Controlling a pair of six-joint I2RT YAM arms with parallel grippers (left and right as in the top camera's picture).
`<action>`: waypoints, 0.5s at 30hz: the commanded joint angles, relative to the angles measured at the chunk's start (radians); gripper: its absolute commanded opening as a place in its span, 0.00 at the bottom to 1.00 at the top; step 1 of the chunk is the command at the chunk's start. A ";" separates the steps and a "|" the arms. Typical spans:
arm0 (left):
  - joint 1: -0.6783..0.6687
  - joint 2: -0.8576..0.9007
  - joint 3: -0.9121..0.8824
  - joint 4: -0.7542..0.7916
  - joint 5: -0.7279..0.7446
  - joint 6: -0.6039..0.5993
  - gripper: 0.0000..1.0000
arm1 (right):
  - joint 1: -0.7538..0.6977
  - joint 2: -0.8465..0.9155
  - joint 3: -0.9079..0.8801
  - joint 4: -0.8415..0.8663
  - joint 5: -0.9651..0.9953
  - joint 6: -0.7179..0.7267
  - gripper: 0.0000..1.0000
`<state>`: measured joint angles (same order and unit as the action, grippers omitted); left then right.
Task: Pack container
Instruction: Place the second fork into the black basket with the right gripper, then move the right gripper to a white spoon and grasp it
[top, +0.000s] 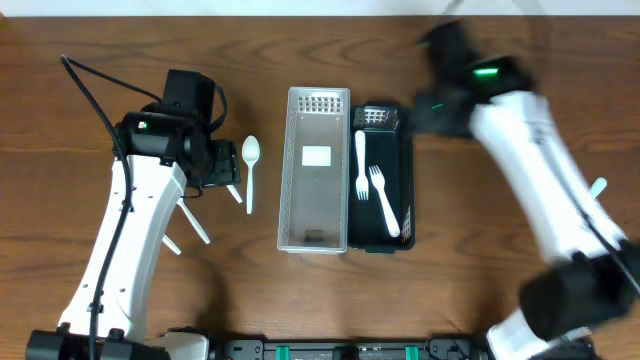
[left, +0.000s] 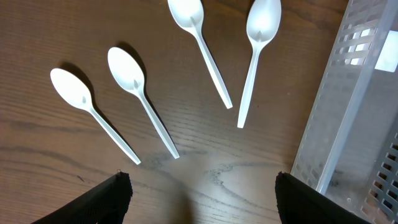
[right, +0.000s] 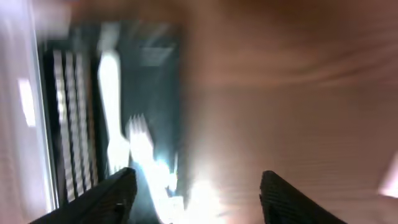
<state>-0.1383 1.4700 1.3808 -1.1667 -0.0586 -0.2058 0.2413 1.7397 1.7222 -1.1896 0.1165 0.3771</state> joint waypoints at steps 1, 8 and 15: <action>0.003 0.007 0.014 -0.003 -0.002 0.006 0.77 | -0.196 -0.087 0.018 -0.019 0.048 -0.027 0.72; 0.003 0.008 0.014 -0.003 -0.002 0.006 0.76 | -0.546 -0.001 0.016 0.003 -0.068 -0.149 0.81; 0.003 0.008 0.014 -0.003 -0.002 0.006 0.77 | -0.686 0.227 0.016 0.034 -0.111 -0.186 0.86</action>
<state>-0.1383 1.4700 1.3808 -1.1671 -0.0586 -0.2058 -0.4206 1.8980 1.7489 -1.1591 0.0467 0.2325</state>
